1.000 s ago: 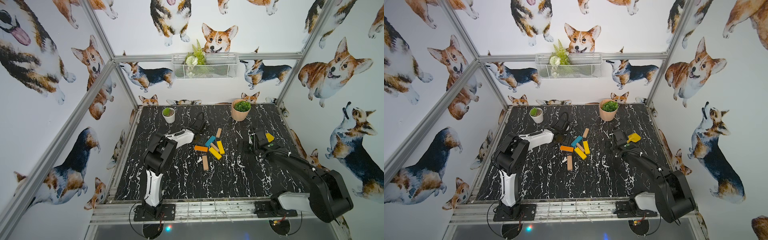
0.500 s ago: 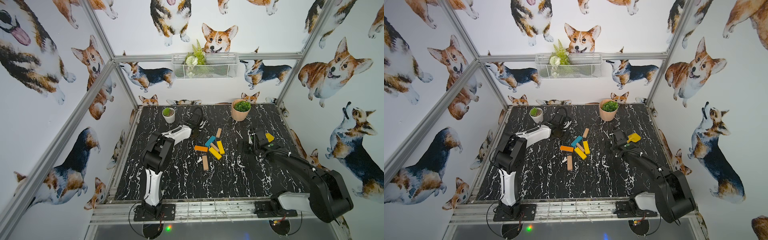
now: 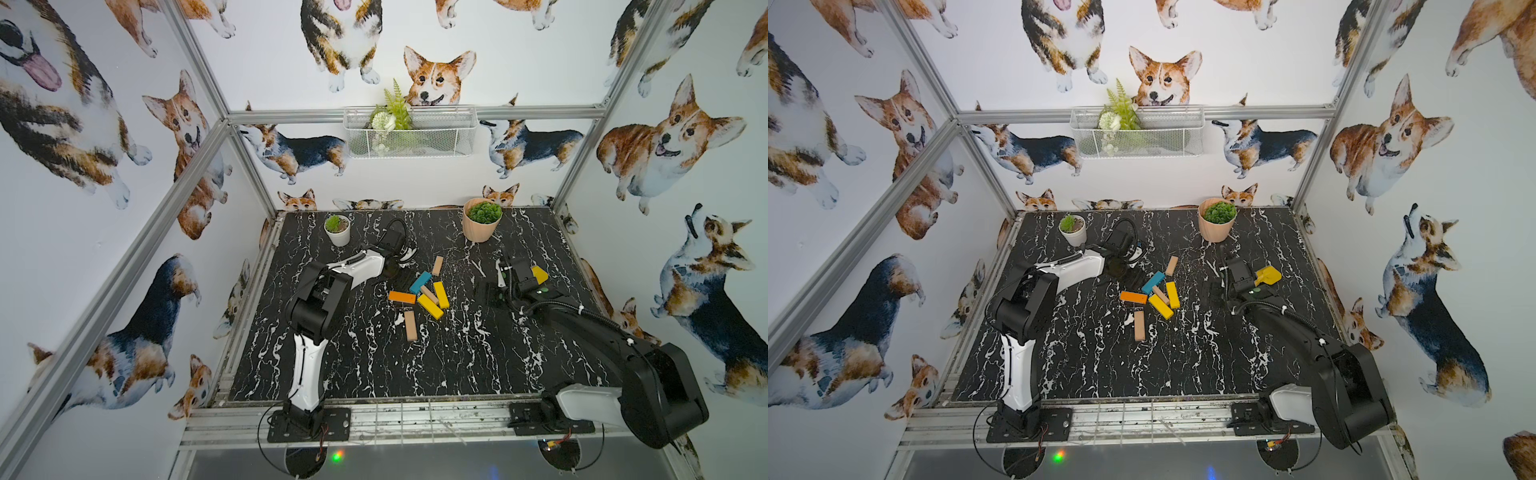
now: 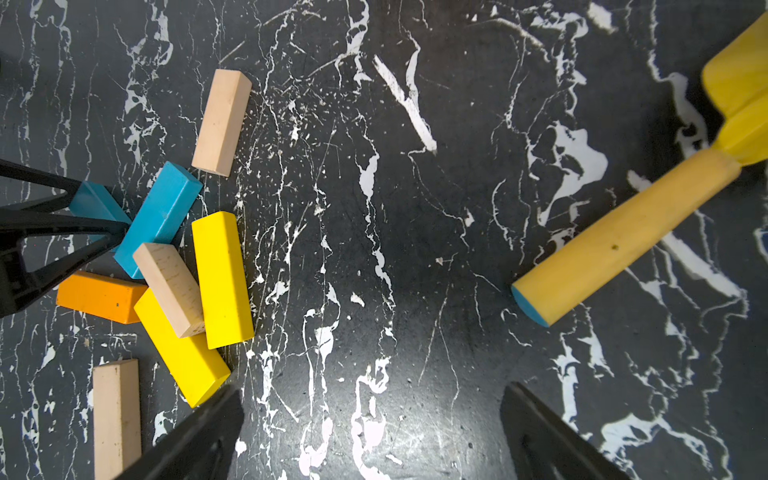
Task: Assemble a giraffe with building blocks
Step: Pick up the building block from the center of the board.
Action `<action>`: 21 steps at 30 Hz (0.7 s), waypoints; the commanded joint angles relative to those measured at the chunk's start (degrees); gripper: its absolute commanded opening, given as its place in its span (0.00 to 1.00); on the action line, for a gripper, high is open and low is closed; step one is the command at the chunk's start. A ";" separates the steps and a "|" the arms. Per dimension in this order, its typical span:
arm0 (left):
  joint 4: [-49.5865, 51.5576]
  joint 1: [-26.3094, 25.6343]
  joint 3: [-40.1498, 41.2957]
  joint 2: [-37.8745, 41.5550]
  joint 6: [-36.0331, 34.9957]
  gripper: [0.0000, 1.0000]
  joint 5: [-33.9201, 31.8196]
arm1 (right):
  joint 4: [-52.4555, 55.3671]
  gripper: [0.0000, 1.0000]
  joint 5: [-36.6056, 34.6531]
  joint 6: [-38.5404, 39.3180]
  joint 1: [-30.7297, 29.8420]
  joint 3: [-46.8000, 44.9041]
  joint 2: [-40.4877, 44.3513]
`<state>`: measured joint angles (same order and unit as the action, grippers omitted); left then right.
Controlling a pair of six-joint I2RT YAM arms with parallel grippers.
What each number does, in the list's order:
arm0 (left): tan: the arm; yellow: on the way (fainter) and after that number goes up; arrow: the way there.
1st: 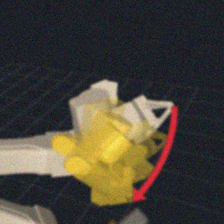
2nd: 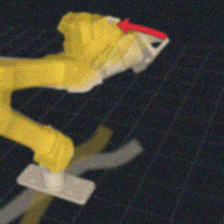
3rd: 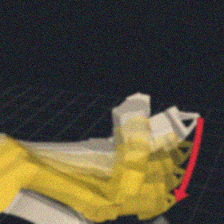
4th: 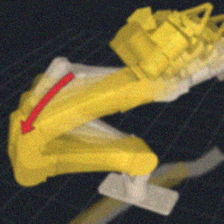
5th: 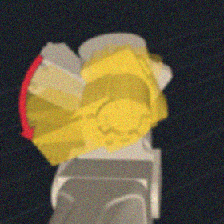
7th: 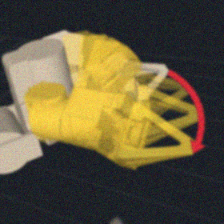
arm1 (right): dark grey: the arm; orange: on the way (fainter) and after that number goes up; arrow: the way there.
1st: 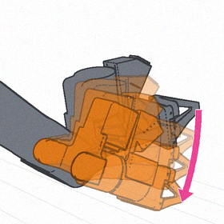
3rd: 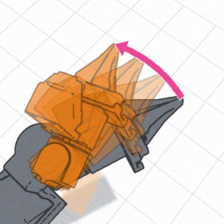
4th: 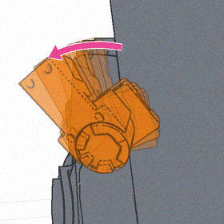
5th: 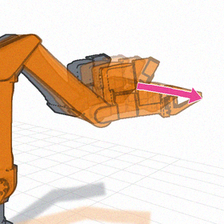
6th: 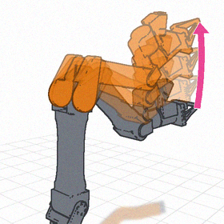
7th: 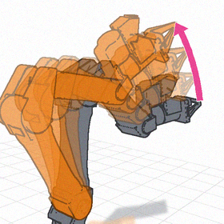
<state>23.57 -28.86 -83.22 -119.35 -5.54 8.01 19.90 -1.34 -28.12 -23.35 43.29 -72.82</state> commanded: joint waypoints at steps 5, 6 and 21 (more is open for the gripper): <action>0.47 -0.12 2.55 1.55 1.72 0.71 -2.26 | -0.10 1.00 0.07 0.28 -0.03 -0.04 -0.06; 0.31 -0.24 3.03 1.81 2.08 0.69 -2.98 | -0.28 1.00 0.04 0.21 -0.08 -0.12 -0.14; -2.05 -2.60 5.51 1.15 6.23 0.55 -10.92 | -0.14 1.00 -0.65 -0.09 -0.08 0.06 -0.64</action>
<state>19.81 -31.29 -78.11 -117.14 -0.86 0.38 19.86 -1.48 -28.03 -23.35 43.09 -73.60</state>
